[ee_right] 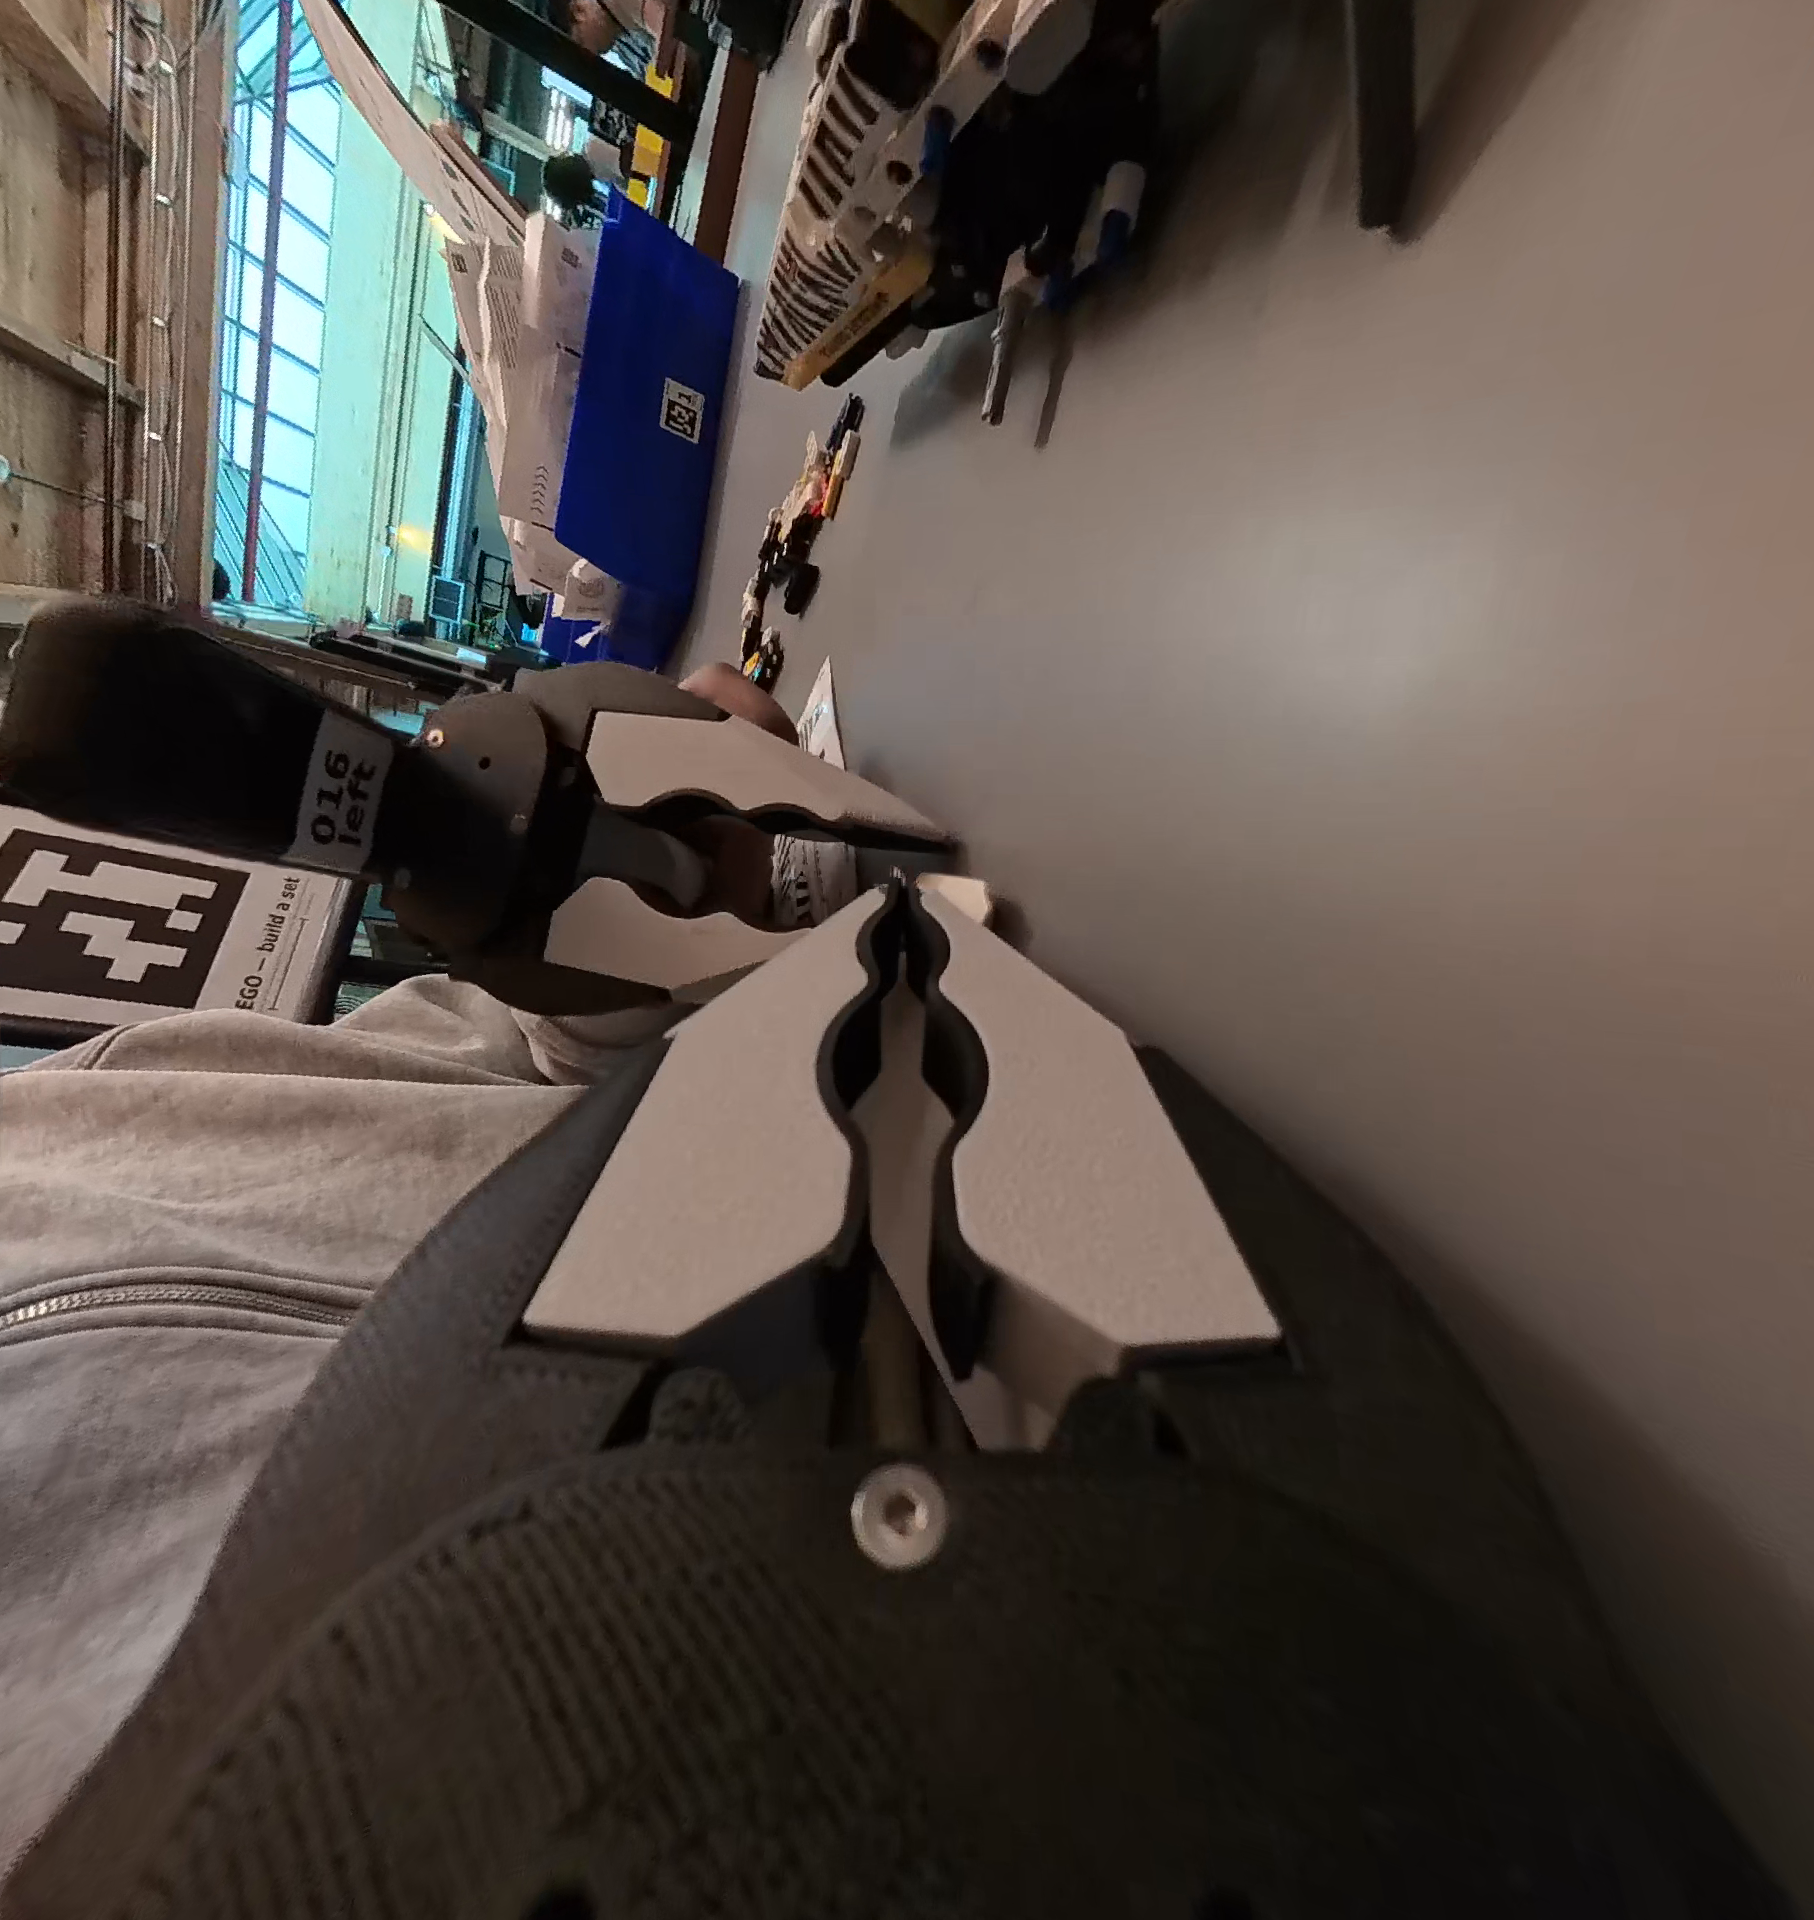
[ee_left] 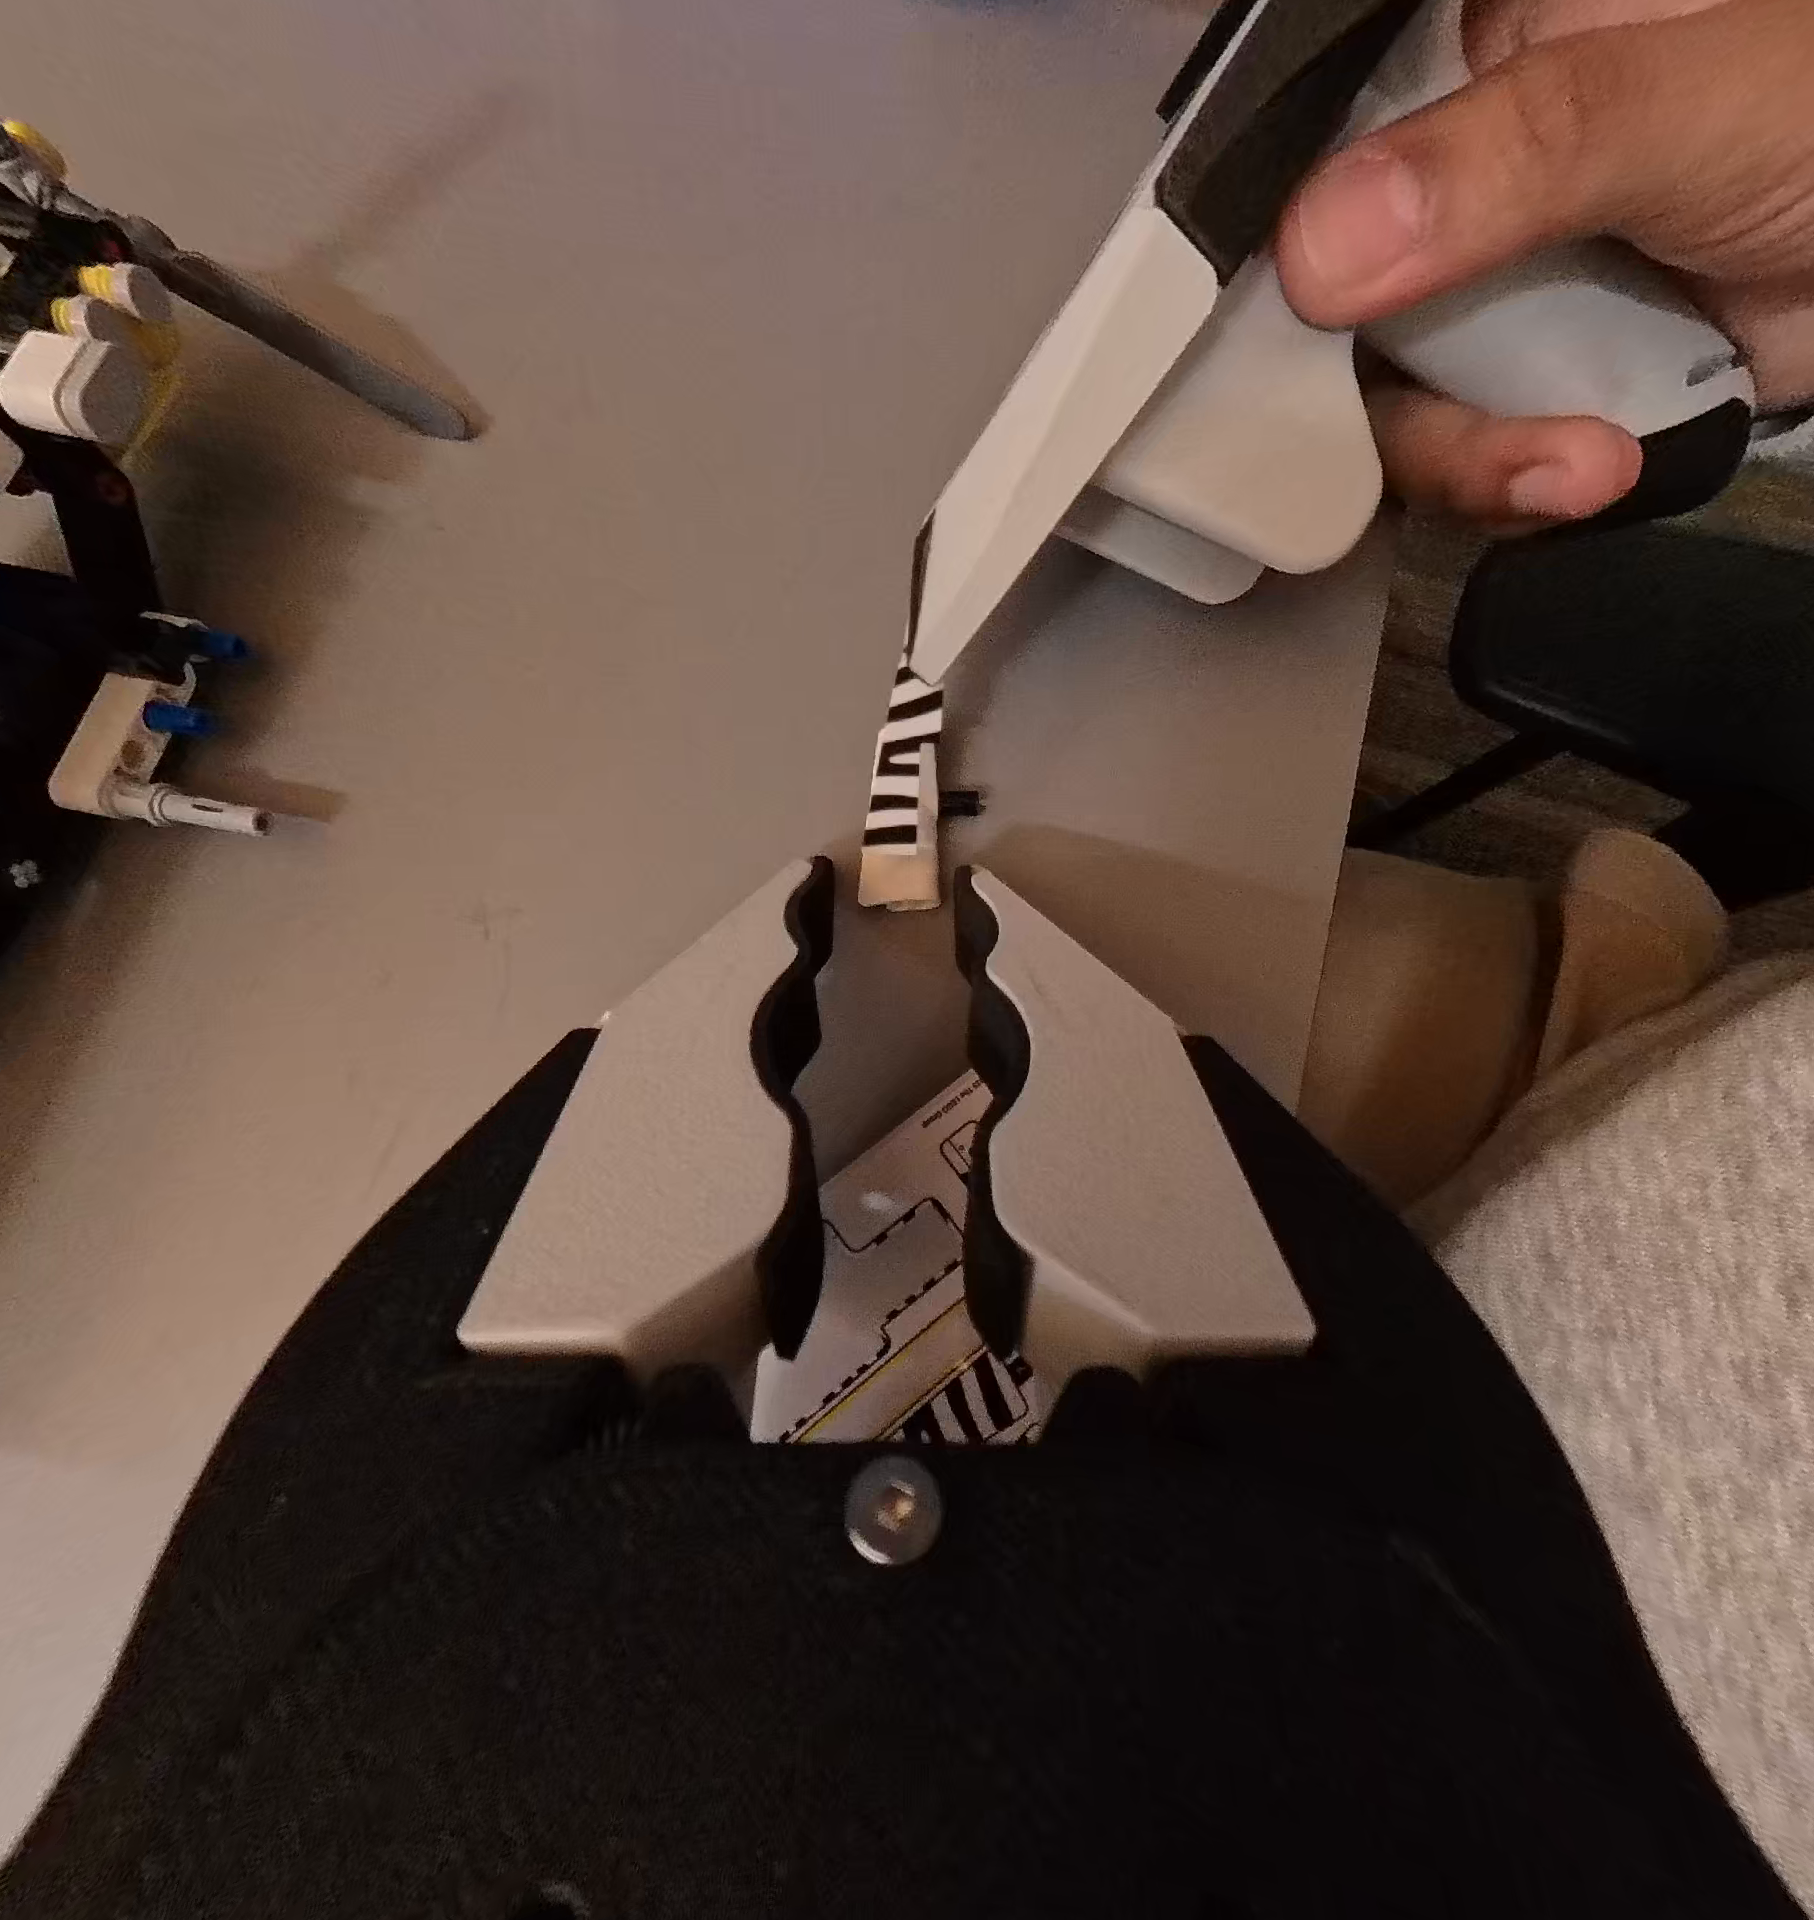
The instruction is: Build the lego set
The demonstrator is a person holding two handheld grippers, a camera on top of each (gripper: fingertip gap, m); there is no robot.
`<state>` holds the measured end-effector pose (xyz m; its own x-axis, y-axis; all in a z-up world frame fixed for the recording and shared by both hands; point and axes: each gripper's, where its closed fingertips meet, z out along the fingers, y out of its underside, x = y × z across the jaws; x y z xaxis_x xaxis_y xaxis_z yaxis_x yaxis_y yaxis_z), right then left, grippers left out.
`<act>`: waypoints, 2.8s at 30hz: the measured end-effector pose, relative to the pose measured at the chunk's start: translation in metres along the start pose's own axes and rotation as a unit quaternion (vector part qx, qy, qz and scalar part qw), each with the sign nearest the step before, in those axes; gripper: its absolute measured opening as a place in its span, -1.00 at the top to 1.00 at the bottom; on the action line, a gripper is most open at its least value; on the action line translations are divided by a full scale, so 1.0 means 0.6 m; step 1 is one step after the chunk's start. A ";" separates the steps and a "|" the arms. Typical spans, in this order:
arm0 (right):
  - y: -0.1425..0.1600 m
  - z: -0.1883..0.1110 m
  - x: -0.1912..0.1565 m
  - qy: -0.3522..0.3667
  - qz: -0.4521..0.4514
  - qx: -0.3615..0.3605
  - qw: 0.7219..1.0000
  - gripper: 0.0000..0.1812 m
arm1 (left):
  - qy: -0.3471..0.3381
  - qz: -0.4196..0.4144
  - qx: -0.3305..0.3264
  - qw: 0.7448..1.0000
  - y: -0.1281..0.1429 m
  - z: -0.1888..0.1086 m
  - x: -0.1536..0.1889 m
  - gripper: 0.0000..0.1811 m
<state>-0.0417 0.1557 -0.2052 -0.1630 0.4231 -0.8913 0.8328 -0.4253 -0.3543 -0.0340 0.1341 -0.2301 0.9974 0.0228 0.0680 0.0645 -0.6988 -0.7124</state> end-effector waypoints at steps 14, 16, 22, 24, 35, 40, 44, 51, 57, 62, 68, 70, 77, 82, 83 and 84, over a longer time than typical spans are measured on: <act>0.004 0.008 0.003 0.002 0.005 -0.008 1.000 1.00 | 0.007 -0.003 0.000 1.000 0.000 0.000 -0.002 0.79; 0.005 0.009 0.004 0.005 0.004 -0.008 1.000 1.00 | 0.007 -0.003 0.000 1.000 0.000 0.000 -0.003 0.79; 0.007 0.011 0.003 0.005 0.004 -0.006 1.000 1.00 | 0.007 -0.001 -0.001 1.000 0.001 0.000 -0.002 0.79; 0.006 0.010 0.003 0.004 0.005 -0.002 1.000 1.00 | 0.008 -0.002 0.000 1.000 0.001 0.000 -0.002 0.80; 0.007 0.009 0.004 0.005 0.008 -0.004 1.000 1.00 | 0.008 -0.002 -0.001 1.000 0.001 -0.001 -0.002 0.80; 0.007 0.009 0.005 0.010 0.009 -0.004 1.000 1.00 | 0.009 -0.002 -0.001 1.000 0.001 -0.001 -0.002 0.80; 0.007 0.009 0.006 0.014 0.009 -0.005 1.000 1.00 | 0.011 -0.004 0.000 1.000 0.001 -0.001 -0.002 0.80; 0.008 0.009 0.007 0.013 0.011 -0.008 1.000 1.00 | 0.012 -0.004 0.000 1.000 0.001 -0.001 -0.002 0.80; 0.008 0.009 0.008 0.014 0.012 -0.007 1.000 1.00 | 0.011 -0.004 0.000 1.000 0.001 -0.002 -0.002 0.80; 0.008 0.009 0.008 0.014 0.014 -0.009 1.000 1.00 | 0.011 -0.003 -0.001 1.000 0.000 -0.002 -0.002 0.80; 0.008 0.009 0.009 0.016 0.015 -0.009 1.000 1.00 | 0.012 -0.003 0.000 1.000 0.000 -0.002 -0.001 0.80; 0.008 0.010 0.009 0.017 0.015 -0.010 1.000 1.00 | 0.012 -0.004 0.000 1.000 0.000 -0.002 -0.001 0.80; 0.008 0.010 0.009 0.017 0.015 -0.010 1.000 1.00 | 0.005 -0.001 0.004 1.000 0.000 -0.005 -0.005 0.68; 0.008 0.009 0.009 0.016 0.016 -0.010 1.000 1.00 | -0.013 0.007 0.029 0.999 -0.010 -0.014 -0.013 0.68; 0.008 0.010 0.009 0.016 0.016 -0.010 1.000 1.00 | -0.015 0.011 0.035 0.999 -0.013 -0.016 -0.013 0.69; 0.008 0.009 0.009 0.015 0.016 -0.010 1.000 1.00 | -0.013 0.016 0.042 0.999 -0.015 -0.018 -0.010 0.69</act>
<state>-0.0419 0.1516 -0.2134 -0.1206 0.4345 -0.8926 0.8473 -0.4234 -0.3206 -0.0410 0.1326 -0.2163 0.9994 0.0200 0.0266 0.0332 -0.6369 -0.7703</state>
